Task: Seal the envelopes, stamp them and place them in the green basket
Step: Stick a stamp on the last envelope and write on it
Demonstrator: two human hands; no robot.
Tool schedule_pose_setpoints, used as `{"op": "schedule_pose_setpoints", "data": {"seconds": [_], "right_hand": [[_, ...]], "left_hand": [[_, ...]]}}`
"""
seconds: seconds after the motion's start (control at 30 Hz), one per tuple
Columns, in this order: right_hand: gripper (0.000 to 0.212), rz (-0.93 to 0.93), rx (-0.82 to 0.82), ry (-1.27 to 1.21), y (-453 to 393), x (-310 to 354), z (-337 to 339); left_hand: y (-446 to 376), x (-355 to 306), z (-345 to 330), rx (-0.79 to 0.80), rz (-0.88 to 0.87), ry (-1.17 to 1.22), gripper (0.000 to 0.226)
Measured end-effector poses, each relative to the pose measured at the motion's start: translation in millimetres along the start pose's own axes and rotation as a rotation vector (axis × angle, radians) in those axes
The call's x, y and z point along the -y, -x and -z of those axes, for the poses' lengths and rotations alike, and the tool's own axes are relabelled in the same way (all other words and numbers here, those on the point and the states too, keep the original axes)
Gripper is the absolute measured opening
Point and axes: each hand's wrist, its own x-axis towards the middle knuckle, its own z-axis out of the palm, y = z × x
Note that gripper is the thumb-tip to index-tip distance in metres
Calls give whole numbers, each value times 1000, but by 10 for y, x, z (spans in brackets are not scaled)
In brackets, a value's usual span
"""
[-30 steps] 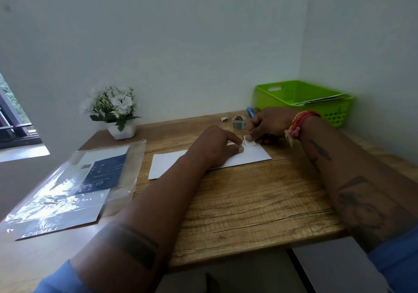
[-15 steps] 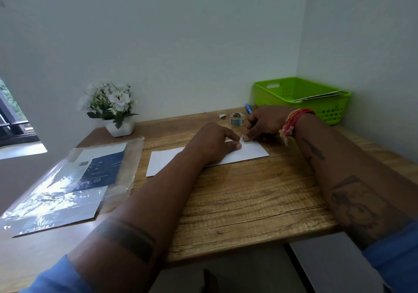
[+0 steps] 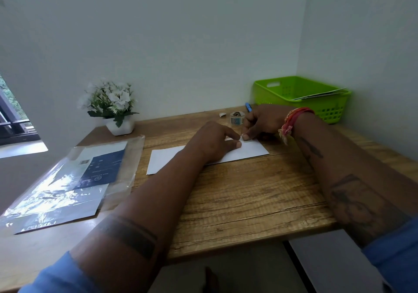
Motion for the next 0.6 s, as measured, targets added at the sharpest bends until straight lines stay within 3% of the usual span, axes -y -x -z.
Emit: {"op": "schedule_pose_setpoints", "data": {"seconds": [0.27,0.47,0.6], "right_hand": [[16,-12,-13,71,10,48,-17],[50,-152,-41,250,38,66,-2],[55,-190,-17,295,80,95,-1]], "left_hand": [[-19,15,-14,11,2,-11,31],[-75,40,-59,28,-14,-42,40],[-115,63,-85,117,8,-85,35]]}}
